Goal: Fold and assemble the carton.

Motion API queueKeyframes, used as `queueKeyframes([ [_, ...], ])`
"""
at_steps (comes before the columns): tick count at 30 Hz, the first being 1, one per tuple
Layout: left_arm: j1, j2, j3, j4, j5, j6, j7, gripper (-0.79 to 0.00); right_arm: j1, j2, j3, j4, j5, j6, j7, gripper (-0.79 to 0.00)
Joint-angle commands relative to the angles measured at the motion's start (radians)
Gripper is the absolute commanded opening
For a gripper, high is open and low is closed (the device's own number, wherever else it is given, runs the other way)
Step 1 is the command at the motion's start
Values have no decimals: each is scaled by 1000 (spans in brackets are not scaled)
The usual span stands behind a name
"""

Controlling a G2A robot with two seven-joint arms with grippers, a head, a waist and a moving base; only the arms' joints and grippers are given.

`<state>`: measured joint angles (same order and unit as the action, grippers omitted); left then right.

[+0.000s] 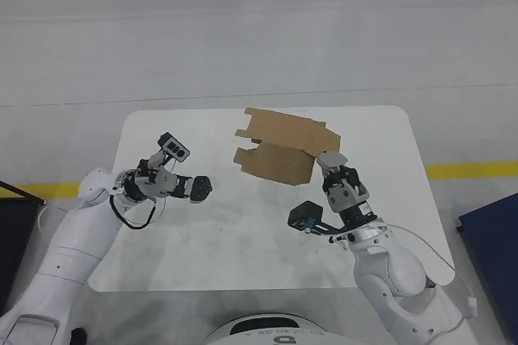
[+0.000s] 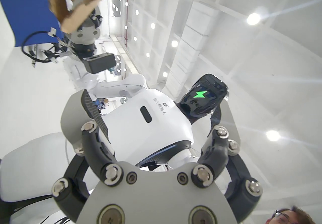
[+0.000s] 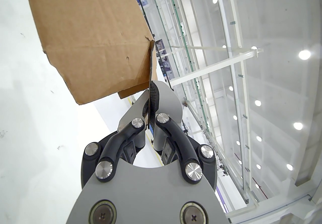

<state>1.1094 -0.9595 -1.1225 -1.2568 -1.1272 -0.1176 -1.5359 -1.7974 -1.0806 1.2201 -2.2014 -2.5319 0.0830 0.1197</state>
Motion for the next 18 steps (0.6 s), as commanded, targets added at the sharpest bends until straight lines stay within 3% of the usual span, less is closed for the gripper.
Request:
queueKeyframes([
  [1,-40,-2,43,57,62,-62,0,-206,-4,-1,0,2,5,-8,-14,-785],
  [5,-96,-14,115,119,64,-116,0,-397,-4,-2,-13,13,-2,-34,-37,-785],
  [18,-209,-54,294,264,-17,-147,0,-474,25,-14,-55,33,-18,-68,-50,-785],
])
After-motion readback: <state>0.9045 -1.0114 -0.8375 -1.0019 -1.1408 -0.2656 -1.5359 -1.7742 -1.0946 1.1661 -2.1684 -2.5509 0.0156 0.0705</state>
